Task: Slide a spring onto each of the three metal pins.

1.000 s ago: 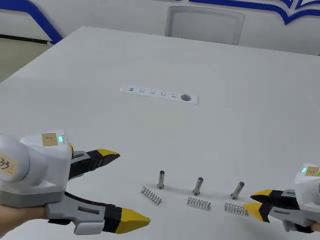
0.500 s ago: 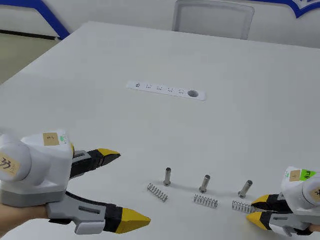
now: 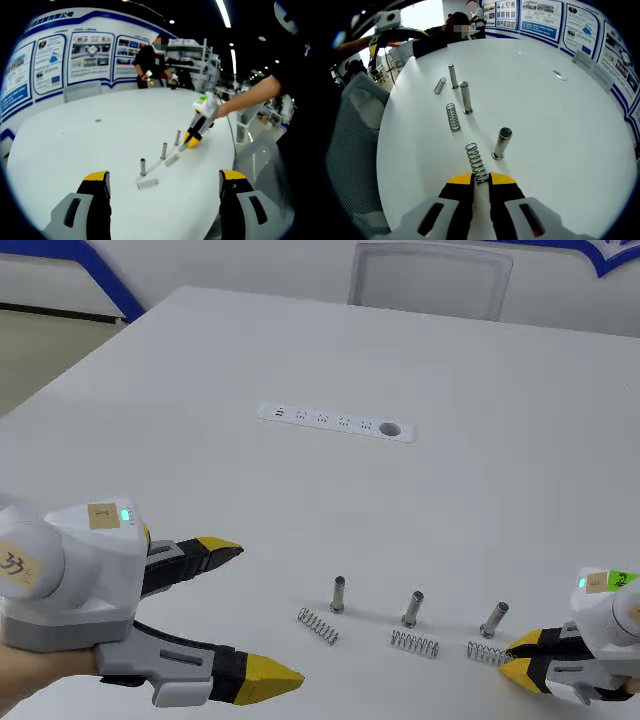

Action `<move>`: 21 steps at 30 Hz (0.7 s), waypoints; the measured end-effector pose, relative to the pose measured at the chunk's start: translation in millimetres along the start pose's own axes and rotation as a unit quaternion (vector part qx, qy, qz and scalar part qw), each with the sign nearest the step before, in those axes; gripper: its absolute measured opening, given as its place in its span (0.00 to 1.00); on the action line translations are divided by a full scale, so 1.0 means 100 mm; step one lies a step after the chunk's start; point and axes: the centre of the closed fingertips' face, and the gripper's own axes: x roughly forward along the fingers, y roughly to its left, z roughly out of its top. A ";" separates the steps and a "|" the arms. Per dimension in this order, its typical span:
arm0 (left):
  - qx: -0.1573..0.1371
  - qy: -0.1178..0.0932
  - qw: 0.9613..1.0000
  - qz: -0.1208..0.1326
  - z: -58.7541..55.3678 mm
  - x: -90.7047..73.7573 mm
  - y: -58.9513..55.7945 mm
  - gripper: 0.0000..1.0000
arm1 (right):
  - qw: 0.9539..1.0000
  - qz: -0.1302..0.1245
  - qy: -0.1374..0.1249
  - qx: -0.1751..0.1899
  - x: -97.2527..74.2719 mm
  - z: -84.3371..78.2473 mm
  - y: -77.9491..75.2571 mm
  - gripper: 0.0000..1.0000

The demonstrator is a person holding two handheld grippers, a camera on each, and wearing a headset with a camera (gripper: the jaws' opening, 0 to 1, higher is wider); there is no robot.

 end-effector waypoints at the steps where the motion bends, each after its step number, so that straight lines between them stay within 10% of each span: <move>1: 0.001 0.003 1.000 -0.001 -0.01 0.00 -0.01 0.92 | 1.000 -0.002 0.004 -0.001 0.00 0.00 0.00 0.12; 12: 0.008 0.002 1.000 -0.001 0.03 -0.01 -0.05 0.90 | 1.000 -0.011 -0.005 -0.025 -0.22 0.09 0.10 0.11; 21: 0.032 0.000 0.999 -0.026 0.09 0.22 -0.25 0.89 | 0.996 -0.013 -0.059 -0.060 -0.62 0.58 0.26 0.11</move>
